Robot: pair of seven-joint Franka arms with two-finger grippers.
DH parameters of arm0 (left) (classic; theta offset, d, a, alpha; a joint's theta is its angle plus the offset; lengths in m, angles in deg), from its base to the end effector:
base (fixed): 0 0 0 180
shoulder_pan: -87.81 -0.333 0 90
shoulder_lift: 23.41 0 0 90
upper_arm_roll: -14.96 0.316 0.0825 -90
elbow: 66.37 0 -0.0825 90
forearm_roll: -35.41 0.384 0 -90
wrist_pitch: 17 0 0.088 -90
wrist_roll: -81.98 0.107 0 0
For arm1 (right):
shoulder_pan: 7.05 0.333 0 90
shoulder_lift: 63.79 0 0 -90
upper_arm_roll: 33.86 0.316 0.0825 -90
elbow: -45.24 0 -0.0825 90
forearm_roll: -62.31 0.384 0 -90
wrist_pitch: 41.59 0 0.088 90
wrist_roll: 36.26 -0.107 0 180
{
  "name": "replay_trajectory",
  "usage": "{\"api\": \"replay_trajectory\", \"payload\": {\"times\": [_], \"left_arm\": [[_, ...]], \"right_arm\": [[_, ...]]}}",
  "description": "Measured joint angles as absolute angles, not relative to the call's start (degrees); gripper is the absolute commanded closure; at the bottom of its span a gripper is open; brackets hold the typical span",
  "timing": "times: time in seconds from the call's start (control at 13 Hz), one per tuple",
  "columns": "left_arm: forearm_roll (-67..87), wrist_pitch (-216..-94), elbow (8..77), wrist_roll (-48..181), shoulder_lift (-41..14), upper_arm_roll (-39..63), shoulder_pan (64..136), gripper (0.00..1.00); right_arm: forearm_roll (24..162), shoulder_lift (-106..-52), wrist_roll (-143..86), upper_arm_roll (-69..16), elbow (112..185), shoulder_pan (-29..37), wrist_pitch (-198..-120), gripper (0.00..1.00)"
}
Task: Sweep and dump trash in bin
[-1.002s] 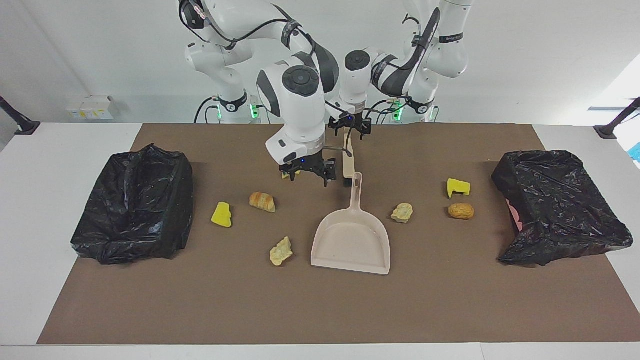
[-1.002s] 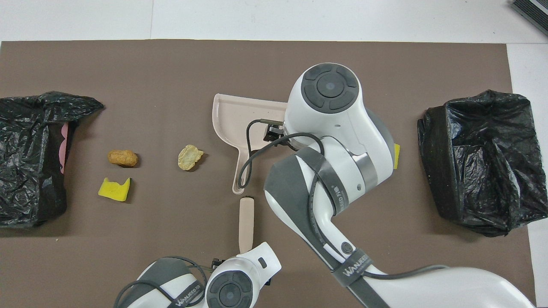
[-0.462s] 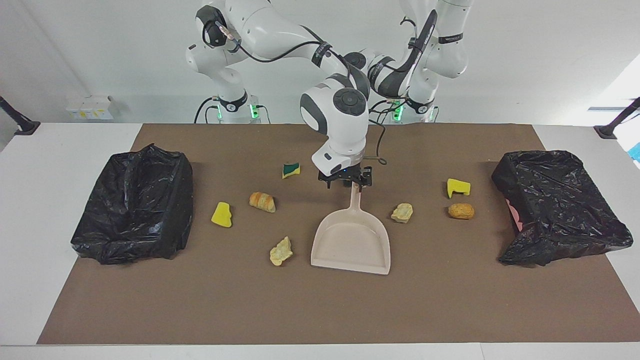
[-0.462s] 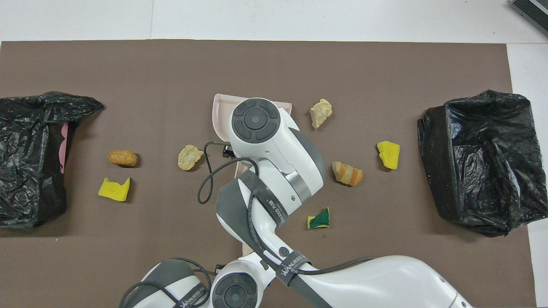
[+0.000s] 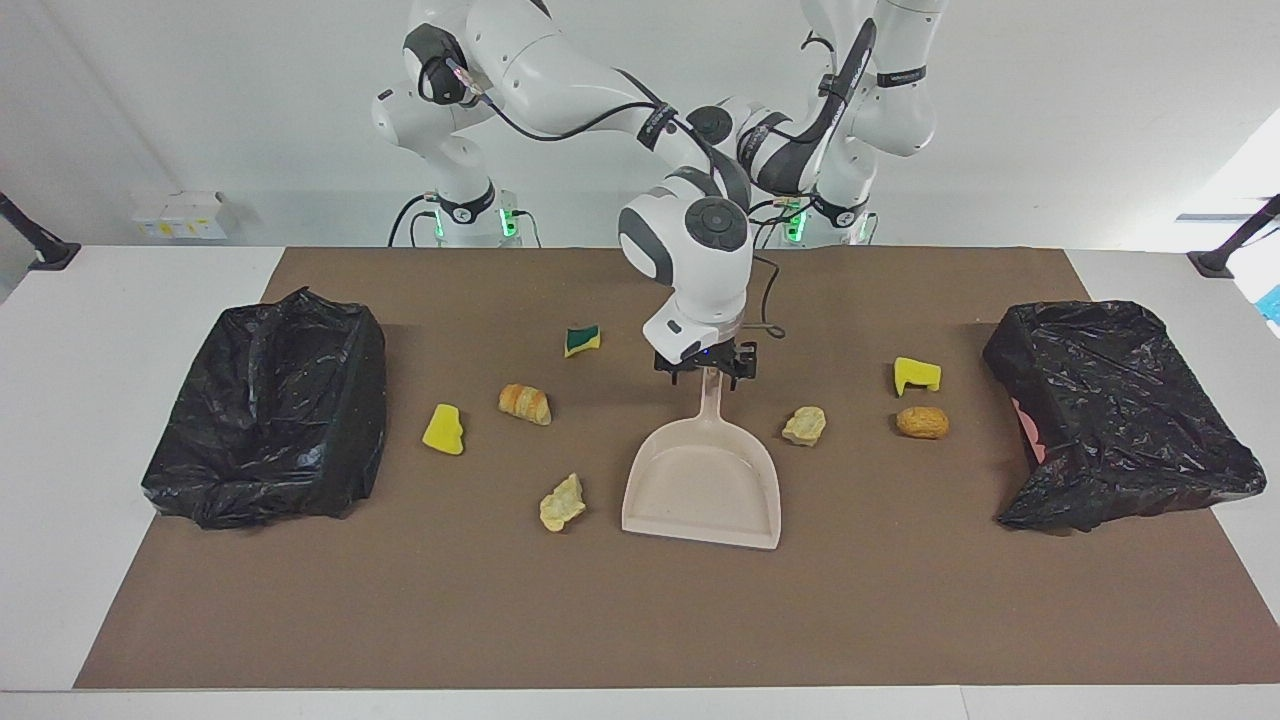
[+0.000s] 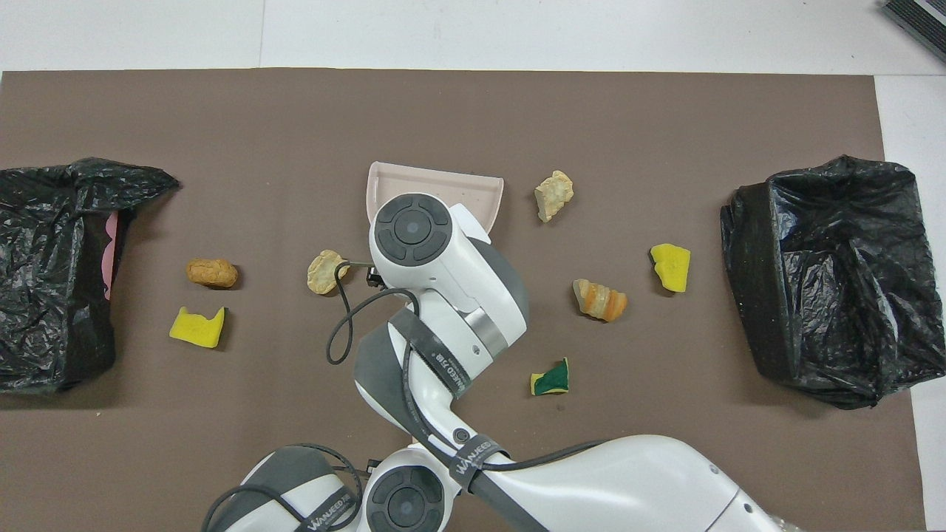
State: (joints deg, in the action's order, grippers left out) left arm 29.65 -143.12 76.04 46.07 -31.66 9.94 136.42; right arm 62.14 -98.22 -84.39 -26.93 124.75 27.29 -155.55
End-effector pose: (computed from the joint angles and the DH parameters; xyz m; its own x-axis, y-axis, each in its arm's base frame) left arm 0.2594 -0.3573 0.3308 0.9604 -0.2348 -0.1497 -0.2425 -0.9695 -0.0350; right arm 0.5517 0.4612 0.3620 0.9894 -0.1380 -0.0462 -0.1402 -0.9890 -0.0466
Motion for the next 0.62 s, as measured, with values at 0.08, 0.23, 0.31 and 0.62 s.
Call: {"api": "replay_trajectory", "payload": {"times": [0.08,0.23,0.31,0.62], "left_arm": [[29.6,-142.3,76.0,46.1,-31.8,10.1,136.4,1.00],[29.6,-141.3,75.9,46.1,-32.7,10.7,136.1,1.00],[29.6,-141.0,75.9,46.1,-33.3,11.0,136.1,1.00],[29.6,-138.4,76.2,50.1,-35.1,11.1,134.2,1.00]], "right_arm": [[62.1,-98.5,-84.4,-26.9,124.8,27.6,-155.7,0.27],[62.1,-98.8,-84.4,-27.0,124.8,27.6,-155.7,0.46],[62.1,-98.8,-84.4,-27.0,124.8,27.6,-155.7,0.59],[62.2,-98.9,-84.4,-27.0,124.8,27.6,-155.6,1.00]]}}
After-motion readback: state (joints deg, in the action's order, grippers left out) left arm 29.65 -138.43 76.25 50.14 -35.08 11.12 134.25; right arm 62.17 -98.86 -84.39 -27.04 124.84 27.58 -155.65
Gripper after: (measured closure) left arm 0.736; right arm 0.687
